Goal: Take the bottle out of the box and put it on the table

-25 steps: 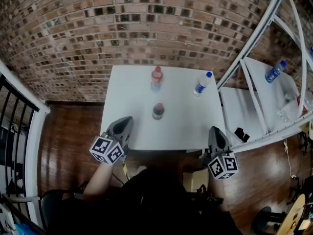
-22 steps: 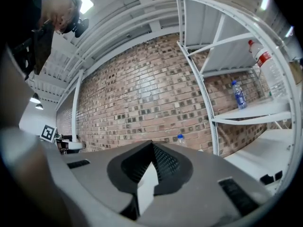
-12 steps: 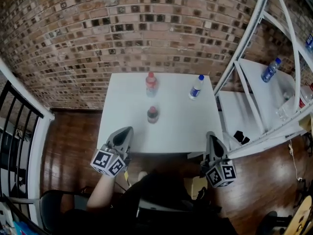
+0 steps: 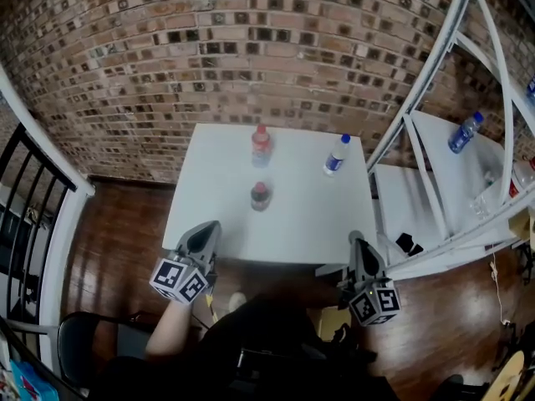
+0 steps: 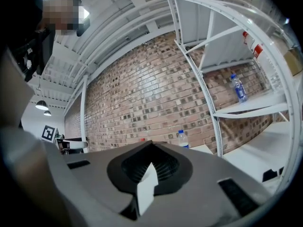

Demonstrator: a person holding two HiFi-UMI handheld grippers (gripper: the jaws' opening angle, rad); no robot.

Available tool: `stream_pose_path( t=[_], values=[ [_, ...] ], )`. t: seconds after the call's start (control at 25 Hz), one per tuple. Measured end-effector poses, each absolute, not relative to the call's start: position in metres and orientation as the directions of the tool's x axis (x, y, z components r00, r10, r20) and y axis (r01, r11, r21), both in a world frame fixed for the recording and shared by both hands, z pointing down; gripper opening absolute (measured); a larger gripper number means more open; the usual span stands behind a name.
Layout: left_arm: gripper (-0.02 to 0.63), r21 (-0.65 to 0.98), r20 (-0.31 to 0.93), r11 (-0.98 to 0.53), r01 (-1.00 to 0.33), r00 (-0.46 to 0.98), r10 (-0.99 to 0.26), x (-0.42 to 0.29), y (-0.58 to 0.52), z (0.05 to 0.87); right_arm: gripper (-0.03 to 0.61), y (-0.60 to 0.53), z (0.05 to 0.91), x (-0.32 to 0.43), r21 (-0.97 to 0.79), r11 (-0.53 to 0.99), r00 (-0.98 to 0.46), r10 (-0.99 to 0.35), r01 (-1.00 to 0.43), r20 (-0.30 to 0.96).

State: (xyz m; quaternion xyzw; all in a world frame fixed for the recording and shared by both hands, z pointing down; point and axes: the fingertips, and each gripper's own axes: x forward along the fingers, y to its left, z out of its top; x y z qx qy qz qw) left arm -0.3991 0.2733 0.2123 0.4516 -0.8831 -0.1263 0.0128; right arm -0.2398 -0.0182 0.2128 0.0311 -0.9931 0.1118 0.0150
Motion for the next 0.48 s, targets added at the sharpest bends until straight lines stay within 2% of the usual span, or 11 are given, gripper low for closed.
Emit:
stream_pose_path(
  t=[0.48],
  values=[
    [0.005,0.241,-0.077,0.561,-0.792,-0.591,-0.803,-0.406,0.264,0.218,0.000,-0.028,0.218,-0.230,-0.196,0.978,-0.997,-0.061,-0.070,0.053]
  ],
)
